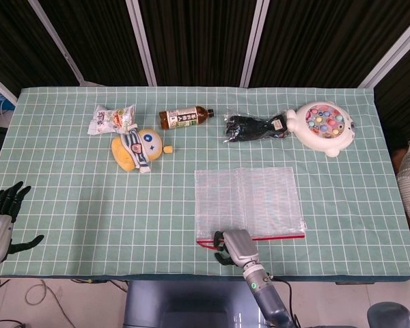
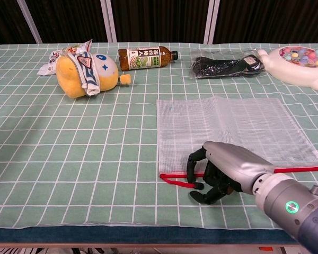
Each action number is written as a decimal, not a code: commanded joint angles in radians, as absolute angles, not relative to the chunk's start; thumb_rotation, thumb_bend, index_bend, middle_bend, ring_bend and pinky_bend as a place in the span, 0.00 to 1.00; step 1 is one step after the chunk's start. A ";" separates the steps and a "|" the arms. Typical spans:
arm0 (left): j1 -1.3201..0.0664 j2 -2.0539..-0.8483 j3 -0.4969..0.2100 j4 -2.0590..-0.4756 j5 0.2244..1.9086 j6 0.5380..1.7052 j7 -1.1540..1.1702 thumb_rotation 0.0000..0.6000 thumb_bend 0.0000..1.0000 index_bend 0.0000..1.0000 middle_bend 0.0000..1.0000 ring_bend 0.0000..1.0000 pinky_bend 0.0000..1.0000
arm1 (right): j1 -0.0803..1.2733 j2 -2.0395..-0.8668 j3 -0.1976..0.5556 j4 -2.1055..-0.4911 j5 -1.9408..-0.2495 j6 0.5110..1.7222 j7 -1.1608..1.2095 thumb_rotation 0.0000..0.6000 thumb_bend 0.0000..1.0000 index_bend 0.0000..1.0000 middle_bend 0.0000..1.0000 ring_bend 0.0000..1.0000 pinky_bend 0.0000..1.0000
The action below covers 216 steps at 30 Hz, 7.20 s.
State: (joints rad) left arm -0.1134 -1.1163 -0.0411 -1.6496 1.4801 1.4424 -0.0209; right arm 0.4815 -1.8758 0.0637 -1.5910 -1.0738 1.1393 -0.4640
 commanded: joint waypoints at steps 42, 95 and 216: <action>-0.115 -1.113 -0.040 -1.654 1.476 1.438 -0.026 1.00 0.00 0.00 0.00 0.00 0.00 | 0.455 -1.893 0.071 -1.566 -1.140 1.156 -0.428 1.00 0.57 0.68 1.00 1.00 1.00; -0.665 -1.157 -0.223 -1.810 1.395 0.897 0.209 1.00 0.14 0.35 0.03 0.00 0.00 | 0.606 -1.761 0.289 -1.975 -0.992 1.246 -0.649 1.00 0.58 0.71 1.00 1.00 1.00; -0.936 -1.606 -0.241 -1.721 1.091 1.004 0.417 1.00 0.40 0.60 0.07 0.00 0.00 | 0.659 -1.615 0.295 -2.095 -0.903 1.375 -0.556 1.00 0.59 0.73 1.00 1.00 1.00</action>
State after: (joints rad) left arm -0.9375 -1.6082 -0.2395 -1.7194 1.0903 1.0015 0.4163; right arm 0.6591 -1.6151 0.2954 -2.0945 -0.9035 1.3746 -0.5561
